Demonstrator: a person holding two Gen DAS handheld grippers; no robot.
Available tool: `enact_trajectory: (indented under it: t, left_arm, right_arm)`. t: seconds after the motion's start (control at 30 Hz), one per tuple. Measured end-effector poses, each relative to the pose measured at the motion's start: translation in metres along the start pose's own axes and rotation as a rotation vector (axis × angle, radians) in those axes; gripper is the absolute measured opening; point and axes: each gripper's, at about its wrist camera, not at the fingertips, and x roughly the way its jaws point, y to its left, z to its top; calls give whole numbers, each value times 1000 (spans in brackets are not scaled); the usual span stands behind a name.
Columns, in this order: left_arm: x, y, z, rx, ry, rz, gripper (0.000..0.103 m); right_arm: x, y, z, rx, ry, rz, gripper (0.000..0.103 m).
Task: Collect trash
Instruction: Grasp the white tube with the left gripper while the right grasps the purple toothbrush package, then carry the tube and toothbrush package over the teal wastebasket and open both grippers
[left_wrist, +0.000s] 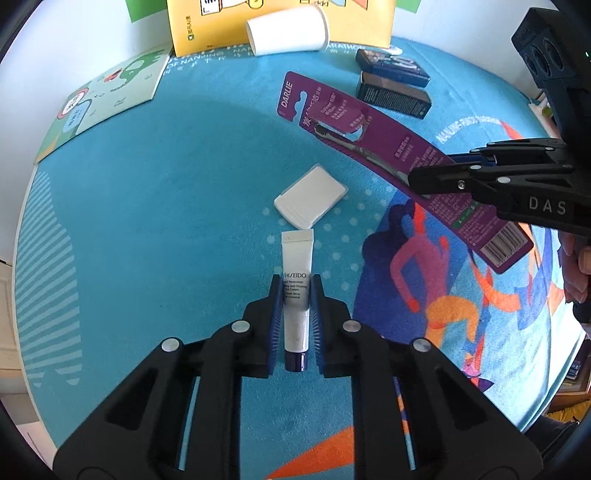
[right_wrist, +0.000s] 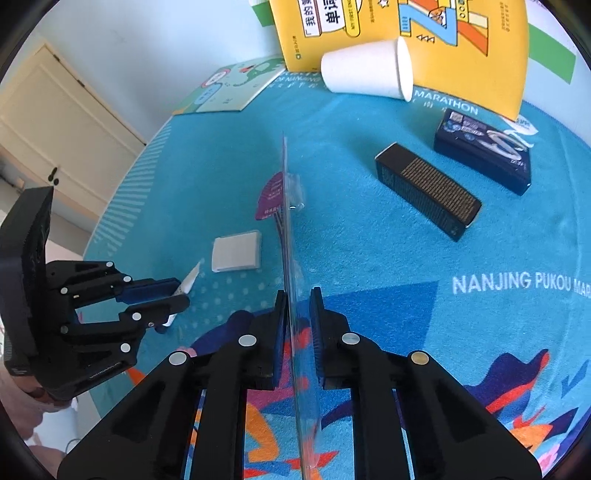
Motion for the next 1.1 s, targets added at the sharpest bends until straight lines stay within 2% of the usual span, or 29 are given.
enact_trajectory:
  t: [0.2,0.57,0.87,1.1]
  left_arm:
    - [-14,1,-7,-19,-22,4,13]
    - [-53,9,-38,-71,-80,41,13]
    - [-88,31,-93,-201,-119,95,13]
    - [-117,55,-152,-335,-130,159,13]
  right_arm:
    - [-18,4,-1,-27,-30,-14,14]
    - [-50,45,-11,-159,-82,-22,13]
    - [-63,106,-20,-309,-114,16,13]
    - [-60,169,-27,-440,-106,98,13]
